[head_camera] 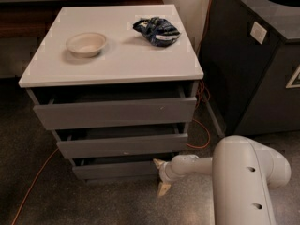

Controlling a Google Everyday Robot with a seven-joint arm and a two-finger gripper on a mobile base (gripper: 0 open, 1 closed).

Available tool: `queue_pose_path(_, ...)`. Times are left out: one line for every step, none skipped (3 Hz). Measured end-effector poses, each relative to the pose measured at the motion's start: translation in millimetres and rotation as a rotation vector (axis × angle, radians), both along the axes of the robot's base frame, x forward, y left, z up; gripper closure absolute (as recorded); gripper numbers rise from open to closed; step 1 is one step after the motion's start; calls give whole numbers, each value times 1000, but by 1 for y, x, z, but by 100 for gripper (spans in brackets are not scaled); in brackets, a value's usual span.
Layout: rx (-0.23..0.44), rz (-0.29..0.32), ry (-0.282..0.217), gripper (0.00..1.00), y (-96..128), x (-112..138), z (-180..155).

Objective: Open bottom drawer

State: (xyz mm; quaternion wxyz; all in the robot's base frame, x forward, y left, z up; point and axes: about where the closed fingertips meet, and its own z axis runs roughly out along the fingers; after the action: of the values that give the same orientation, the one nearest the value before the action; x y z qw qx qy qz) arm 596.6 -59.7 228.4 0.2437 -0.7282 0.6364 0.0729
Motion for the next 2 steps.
queue_pose_path(4, -7, -13, 0, 0, 23, -12)
queue_pose_path(10, -20, -12, 18, 0, 39, -24)
